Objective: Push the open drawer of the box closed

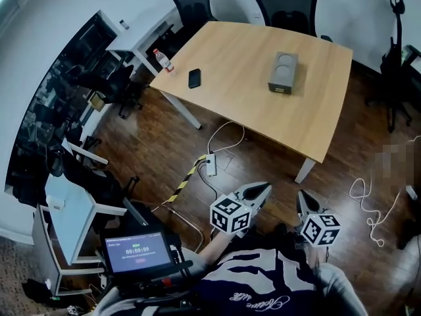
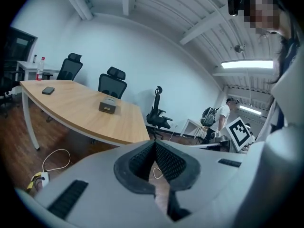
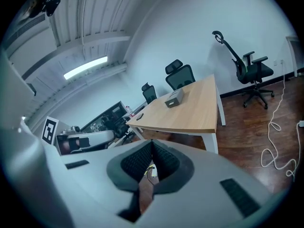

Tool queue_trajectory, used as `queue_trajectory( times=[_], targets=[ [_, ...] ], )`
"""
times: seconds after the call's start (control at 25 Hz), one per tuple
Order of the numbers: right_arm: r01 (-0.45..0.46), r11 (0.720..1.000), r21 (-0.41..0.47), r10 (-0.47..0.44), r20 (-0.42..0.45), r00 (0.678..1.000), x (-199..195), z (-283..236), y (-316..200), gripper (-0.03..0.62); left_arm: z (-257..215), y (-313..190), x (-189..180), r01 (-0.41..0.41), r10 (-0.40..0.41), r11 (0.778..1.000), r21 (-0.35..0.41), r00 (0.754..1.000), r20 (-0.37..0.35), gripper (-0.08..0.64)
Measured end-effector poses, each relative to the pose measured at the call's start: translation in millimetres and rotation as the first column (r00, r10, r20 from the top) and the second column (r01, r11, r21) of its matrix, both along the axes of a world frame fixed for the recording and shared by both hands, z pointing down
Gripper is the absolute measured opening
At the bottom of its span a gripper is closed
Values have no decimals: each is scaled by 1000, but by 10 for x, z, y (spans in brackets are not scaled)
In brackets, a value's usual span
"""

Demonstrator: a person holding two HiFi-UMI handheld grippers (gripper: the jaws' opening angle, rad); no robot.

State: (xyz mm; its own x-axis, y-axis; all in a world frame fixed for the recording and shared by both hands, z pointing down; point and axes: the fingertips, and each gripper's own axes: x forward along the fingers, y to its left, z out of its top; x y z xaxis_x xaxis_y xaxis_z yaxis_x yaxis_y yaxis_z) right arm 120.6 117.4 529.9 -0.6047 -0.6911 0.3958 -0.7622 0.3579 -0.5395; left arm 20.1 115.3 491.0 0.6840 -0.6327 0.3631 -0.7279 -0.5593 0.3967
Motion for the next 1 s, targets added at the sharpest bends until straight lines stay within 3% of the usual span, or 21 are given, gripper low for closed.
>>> queue_trajectory(
  times=[0.52, 1.0],
  targets=[
    [-10, 1000, 0, 10, -35, 999, -795, -48, 503, -2, 83, 408, -806, -34, 34, 999, 6, 999, -12, 2],
    [-34, 999, 7, 34, -55, 998, -1212, -141, 681, -2, 31, 529, -1171, -65, 67, 998, 24, 996, -67, 2]
  ],
)
